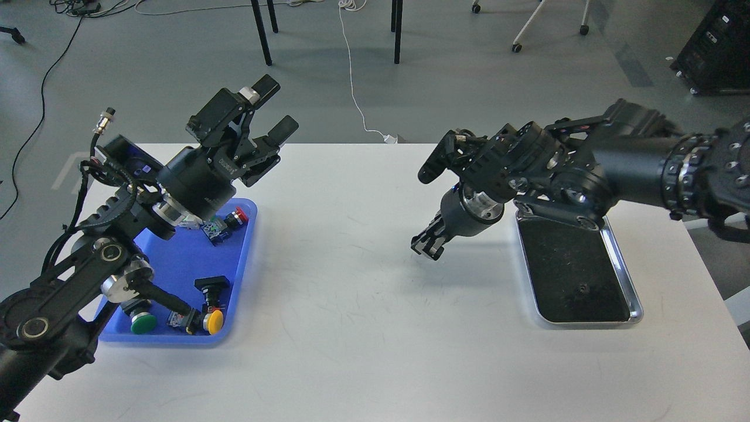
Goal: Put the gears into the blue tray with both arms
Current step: 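Carry the gear with the right gripper toward the table center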
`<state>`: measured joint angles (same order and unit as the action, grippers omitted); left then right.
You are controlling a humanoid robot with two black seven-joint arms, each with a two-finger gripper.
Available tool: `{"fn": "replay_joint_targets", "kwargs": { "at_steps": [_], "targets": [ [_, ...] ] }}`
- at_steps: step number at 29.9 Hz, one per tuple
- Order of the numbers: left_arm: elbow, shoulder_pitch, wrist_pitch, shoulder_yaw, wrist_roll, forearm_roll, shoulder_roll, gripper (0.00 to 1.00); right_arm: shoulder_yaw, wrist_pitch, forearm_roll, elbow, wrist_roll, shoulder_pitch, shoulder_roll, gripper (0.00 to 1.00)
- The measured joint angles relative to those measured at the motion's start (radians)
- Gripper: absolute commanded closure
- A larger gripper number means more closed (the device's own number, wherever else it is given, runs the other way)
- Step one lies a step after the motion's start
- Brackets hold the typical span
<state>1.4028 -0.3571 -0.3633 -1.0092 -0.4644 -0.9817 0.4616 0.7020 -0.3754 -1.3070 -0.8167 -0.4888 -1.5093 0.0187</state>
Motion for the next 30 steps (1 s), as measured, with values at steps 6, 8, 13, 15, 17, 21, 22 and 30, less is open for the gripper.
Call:
{"fn": "replay_joint_targets", "kwargs": {
  "at_steps": [6,8,13,15,17,21,22,30],
  "targets": [
    [0.013,0.018,0.000,-0.012,0.000,0.001,0.006,0.02,0.030,0.012,0.068,0.029,0.000,0.052,-0.018,0.81],
    [0.013,0.019,0.000,-0.012,0.000,0.001,0.006,0.02,0.036,0.024,0.073,0.031,0.000,0.068,-0.018,0.81],
    [0.014,0.020,0.000,-0.013,0.000,0.002,0.007,0.02,0.041,0.061,0.077,0.037,0.000,0.086,-0.019,0.81],
    [0.015,0.020,0.000,-0.012,0.000,0.001,0.007,0.02,0.041,0.065,0.077,0.037,0.000,0.087,-0.019,0.78],
    [0.015,0.020,0.000,-0.011,0.000,0.002,0.006,0.02,0.041,0.068,0.090,0.038,0.000,0.091,-0.019,0.78],
    [0.015,0.024,0.000,-0.010,0.000,0.002,0.004,0.02,0.041,0.069,0.187,0.028,0.000,0.100,-0.019,0.75],
    [0.015,0.026,0.000,-0.010,0.000,0.002,0.003,0.02,0.041,0.069,0.206,0.027,0.000,0.101,-0.019,0.74],
    [0.015,0.029,0.000,-0.010,0.000,0.002,0.003,0.02,0.046,0.069,0.232,0.027,0.000,0.103,-0.019,0.57]
  ]
}}
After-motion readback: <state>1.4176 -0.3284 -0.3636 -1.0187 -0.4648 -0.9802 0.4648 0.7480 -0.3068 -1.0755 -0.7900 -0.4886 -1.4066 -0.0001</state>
